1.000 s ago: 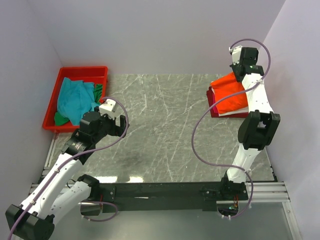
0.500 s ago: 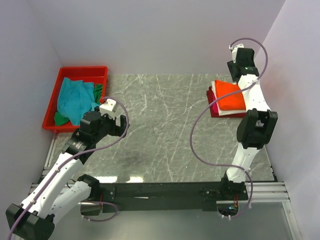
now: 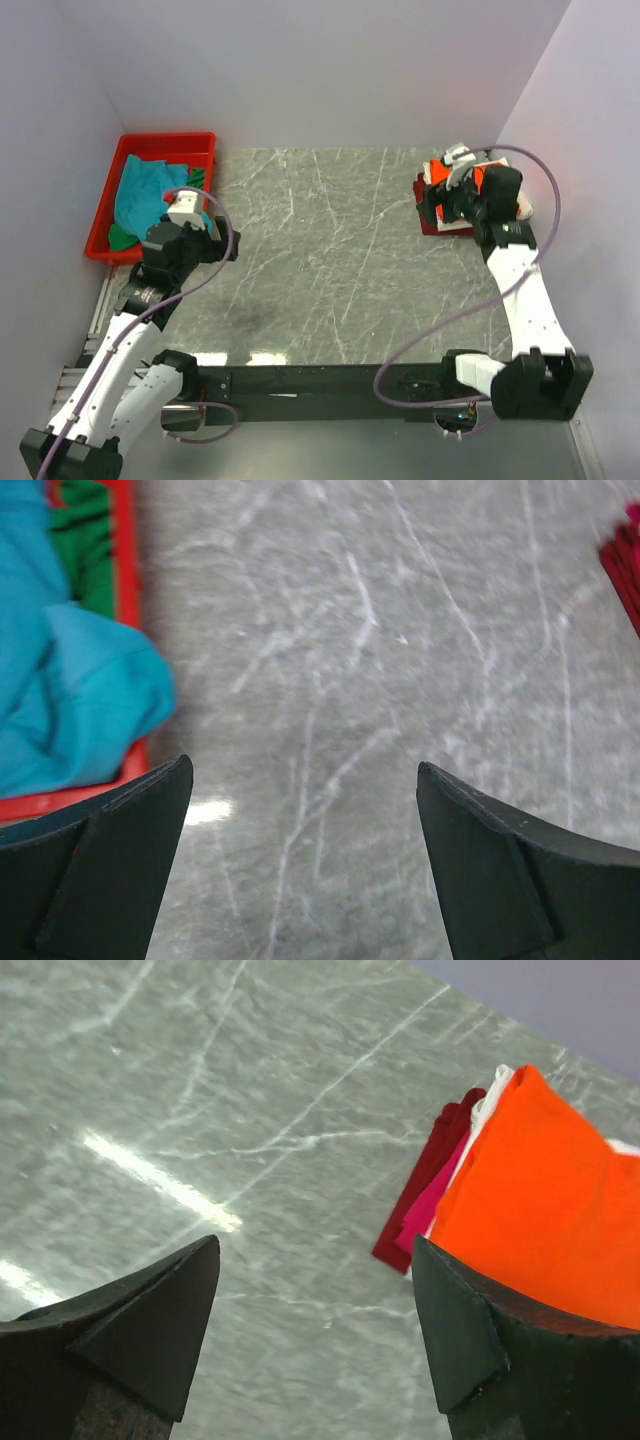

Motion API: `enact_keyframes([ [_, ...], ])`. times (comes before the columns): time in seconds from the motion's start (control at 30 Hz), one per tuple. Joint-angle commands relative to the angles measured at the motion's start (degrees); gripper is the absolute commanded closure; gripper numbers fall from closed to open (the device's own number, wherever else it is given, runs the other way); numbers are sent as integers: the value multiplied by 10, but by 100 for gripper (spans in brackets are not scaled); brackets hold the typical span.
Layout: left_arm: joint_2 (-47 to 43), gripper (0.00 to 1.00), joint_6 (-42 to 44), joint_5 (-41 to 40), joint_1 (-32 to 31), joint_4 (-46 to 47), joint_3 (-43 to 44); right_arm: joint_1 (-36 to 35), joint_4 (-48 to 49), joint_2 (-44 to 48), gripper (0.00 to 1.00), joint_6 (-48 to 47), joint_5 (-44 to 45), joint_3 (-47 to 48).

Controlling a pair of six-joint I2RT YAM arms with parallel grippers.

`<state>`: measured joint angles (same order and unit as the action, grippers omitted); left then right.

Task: Fold and stack the t-shirts
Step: Reset both grippers

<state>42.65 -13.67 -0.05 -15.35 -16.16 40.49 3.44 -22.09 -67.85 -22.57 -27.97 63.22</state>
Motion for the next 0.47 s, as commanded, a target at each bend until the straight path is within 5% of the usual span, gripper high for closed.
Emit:
enact_keyframes([
  [0.0,-22,1,-34,-26,28,35,5,-1,121,84,16,94,13,-62],
  [0.27,-38,0,-14,-45,40,30,-7,1,173,206,14,296,318,-131],
  [0.43,-30,1,-9,-43,40,26,-5,1,188,222,14,299,355,-155],
])
